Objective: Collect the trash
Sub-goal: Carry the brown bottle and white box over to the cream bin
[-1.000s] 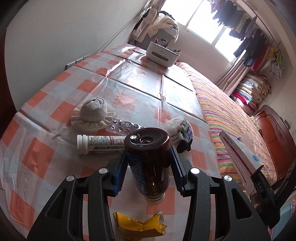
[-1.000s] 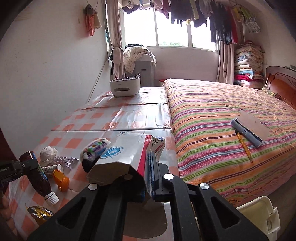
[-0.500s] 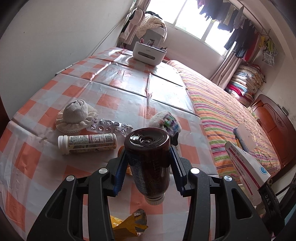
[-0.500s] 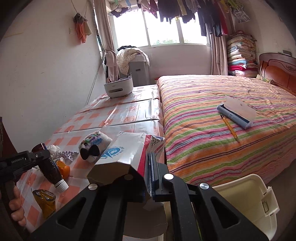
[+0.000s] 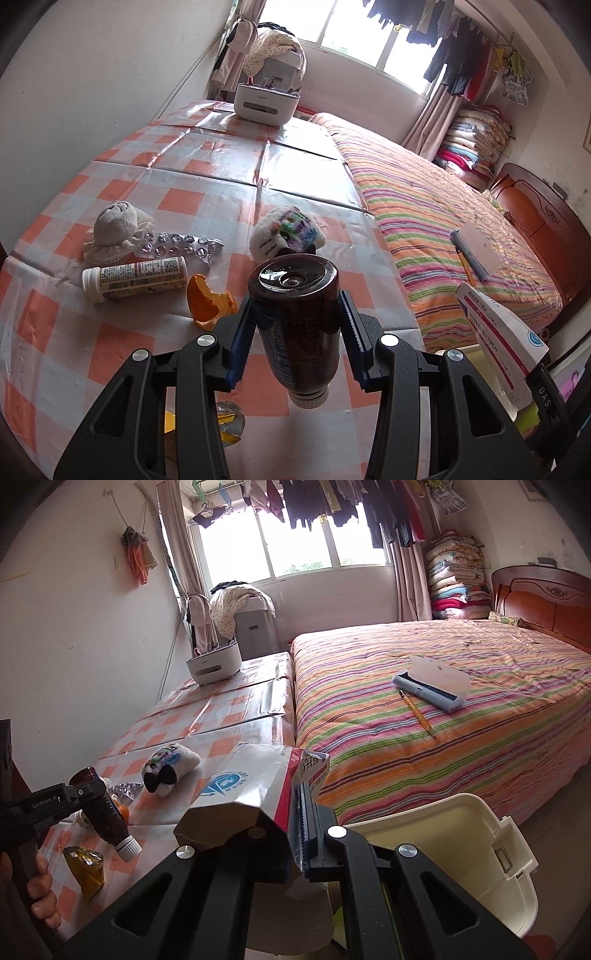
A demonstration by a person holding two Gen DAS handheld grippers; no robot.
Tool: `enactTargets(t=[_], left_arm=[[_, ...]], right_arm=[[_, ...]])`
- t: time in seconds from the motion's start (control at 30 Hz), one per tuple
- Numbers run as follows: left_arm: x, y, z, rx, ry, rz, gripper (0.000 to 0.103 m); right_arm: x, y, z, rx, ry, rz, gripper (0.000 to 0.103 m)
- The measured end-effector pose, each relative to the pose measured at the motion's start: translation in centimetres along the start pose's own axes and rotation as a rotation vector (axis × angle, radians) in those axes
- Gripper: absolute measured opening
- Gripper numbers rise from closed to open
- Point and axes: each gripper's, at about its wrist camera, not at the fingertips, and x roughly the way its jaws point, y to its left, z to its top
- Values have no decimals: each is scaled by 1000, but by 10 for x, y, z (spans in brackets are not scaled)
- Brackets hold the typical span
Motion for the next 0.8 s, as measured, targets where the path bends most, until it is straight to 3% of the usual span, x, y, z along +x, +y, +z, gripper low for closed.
enactTargets(t=[0.37,0.8], left_arm=[[0,-20,-10,52,7,-24,43],[-14,-61,-23,132,-2,-114,43]], right_arm=[[-20,-25,-12,57,-19,-23,4],[-54,-49,-24,107,-133,-116,4]])
